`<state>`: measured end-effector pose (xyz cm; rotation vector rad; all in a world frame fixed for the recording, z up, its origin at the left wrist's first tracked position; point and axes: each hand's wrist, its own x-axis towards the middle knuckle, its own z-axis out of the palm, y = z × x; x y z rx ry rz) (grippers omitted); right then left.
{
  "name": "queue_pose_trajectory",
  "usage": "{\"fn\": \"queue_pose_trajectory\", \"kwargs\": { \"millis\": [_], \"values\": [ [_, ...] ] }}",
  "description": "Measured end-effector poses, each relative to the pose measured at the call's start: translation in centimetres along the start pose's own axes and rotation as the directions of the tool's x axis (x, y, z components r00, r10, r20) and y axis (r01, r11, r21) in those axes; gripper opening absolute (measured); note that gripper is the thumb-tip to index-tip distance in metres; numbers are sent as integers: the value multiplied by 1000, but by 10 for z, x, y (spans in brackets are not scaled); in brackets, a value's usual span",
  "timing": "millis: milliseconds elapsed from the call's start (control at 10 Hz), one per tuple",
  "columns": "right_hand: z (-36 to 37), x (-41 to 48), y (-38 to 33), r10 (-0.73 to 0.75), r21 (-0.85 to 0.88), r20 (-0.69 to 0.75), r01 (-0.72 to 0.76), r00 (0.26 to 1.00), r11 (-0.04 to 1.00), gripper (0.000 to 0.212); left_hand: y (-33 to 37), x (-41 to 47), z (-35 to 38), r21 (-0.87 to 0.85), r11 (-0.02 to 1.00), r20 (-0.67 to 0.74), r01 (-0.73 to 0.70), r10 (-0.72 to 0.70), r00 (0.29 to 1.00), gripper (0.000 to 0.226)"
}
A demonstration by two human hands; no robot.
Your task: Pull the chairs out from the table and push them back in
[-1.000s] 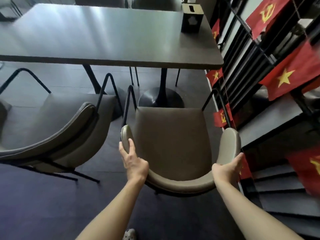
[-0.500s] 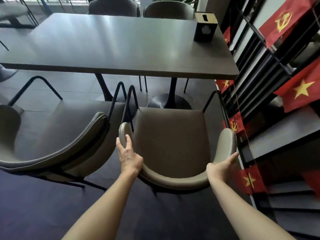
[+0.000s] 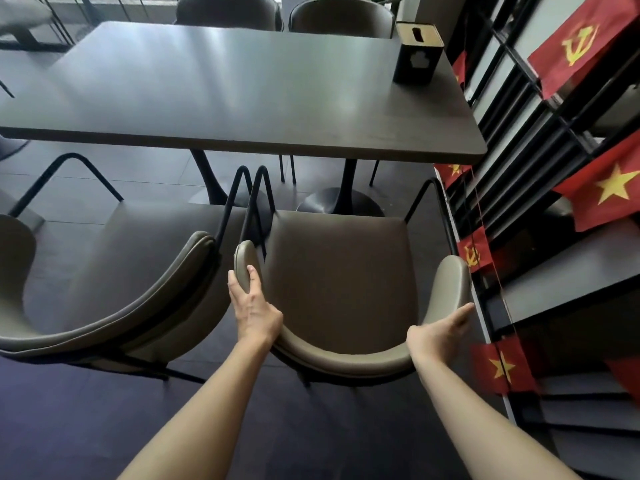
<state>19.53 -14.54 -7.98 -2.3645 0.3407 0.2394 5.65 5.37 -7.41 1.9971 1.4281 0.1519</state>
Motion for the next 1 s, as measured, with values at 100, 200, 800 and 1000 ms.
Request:
{"fn": "queue_pose_trajectory", "kwargs": {
  "millis": [100,200,800,1000],
  "values": [
    [0,1,0,2,-2,0,-2,1000,1000,98,-1,1,0,-5,1000,7,4,-4,1000,87],
    [-1,1,-1,10,-14,6,-10,1000,1000,101,0,-1,0,-23,1000,17,13,-13,1000,90],
    [-3,4,2,8,-65,40,-6,999,998,96,6,-4,-8,122,991,86,59,-70,994,87],
    [-8,-7,-27,-165,-210,193,205,967,956,76,27,0,-37,112,992,150,-54,37,988,79]
  ]
}}
